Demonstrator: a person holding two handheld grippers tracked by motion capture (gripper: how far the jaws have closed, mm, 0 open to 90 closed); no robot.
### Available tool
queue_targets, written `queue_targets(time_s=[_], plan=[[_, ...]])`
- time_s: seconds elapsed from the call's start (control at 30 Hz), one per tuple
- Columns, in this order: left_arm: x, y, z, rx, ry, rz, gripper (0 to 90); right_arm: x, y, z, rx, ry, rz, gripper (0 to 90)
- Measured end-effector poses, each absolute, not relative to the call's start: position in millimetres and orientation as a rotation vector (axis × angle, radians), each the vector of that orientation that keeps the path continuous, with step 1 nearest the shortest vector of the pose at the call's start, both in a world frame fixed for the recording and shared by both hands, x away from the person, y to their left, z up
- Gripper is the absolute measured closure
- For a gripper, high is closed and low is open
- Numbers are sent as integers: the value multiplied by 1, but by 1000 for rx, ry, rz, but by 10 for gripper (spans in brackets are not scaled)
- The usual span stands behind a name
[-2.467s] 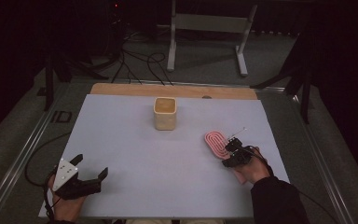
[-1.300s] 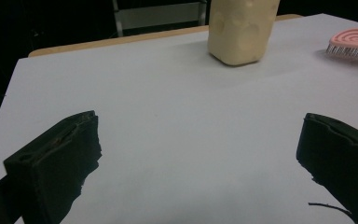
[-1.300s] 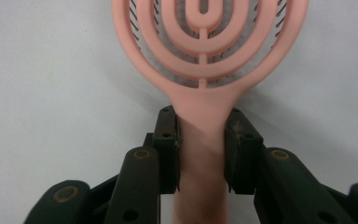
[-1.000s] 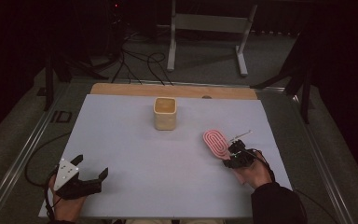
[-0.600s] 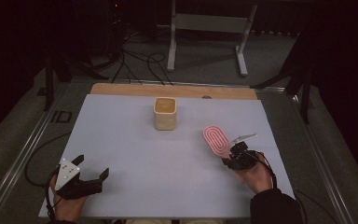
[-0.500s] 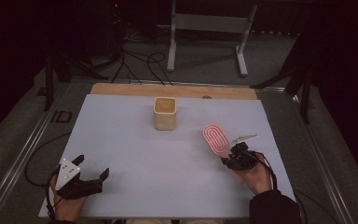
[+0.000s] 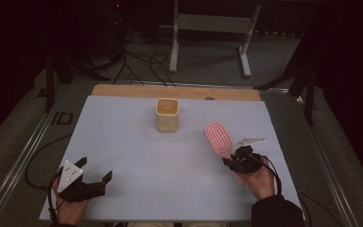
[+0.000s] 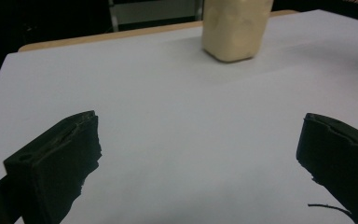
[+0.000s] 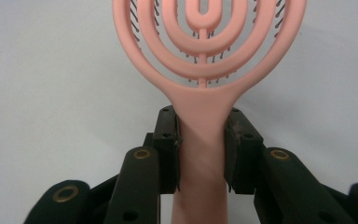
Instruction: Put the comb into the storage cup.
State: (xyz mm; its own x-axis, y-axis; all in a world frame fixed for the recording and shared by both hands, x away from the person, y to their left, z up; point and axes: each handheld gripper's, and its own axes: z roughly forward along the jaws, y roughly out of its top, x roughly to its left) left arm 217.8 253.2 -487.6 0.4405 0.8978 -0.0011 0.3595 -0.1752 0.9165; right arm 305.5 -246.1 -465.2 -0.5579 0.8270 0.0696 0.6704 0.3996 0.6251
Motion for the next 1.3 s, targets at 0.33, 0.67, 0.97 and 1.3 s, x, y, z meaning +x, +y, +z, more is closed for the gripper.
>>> queue_targets(time_s=[0.33, 0.67, 0.97, 1.3], plan=[[227, 239, -473, 1777, 1056, 679, 2, 305, -243, -465, 1299, 2396, 934, 699], [247, 222, -453, 1764, 1060, 624, 2, 303, -239, -461, 1279, 2388, 951, 699], [261, 201, -445, 1780, 1025, 593, 2, 302, -235, -459, 1266, 2381, 975, 699], [274, 180, -442, 1799, 993, 550, 2, 299, -229, -456, 1242, 2378, 1007, 699]])
